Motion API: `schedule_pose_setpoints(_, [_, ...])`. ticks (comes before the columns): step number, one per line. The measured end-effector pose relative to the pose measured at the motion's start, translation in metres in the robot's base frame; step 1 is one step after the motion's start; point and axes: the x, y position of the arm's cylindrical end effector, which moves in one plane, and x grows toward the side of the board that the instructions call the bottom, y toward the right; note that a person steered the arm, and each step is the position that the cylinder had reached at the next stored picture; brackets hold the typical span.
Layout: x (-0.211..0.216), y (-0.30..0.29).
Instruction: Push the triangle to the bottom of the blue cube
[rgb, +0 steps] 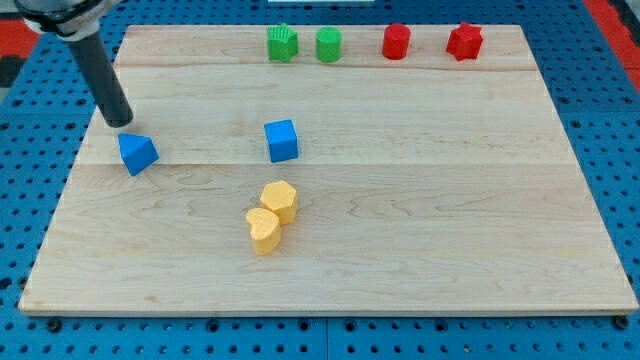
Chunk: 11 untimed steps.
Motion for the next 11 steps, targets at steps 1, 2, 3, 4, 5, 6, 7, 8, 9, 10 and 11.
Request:
schedule_pose_setpoints(1, [0.029,-0.019])
schedule_pose_setpoints(2, [0.049,0.011])
schedule_pose_setpoints(3, [0.057,0.059])
schedule_pose_setpoints(4, [0.061,0.105])
schedule_pose_setpoints(5, [0.067,0.146])
schedule_pose_setpoints(6, [0.078,0.177])
schedule_pose_setpoints(7, [0.089,0.189])
schedule_pose_setpoints(8, [0.085,0.189])
schedule_pose_setpoints(9, [0.063,0.189])
schedule_pose_setpoints(10, [0.034,0.186])
schedule_pose_setpoints(11, [0.011,0.172])
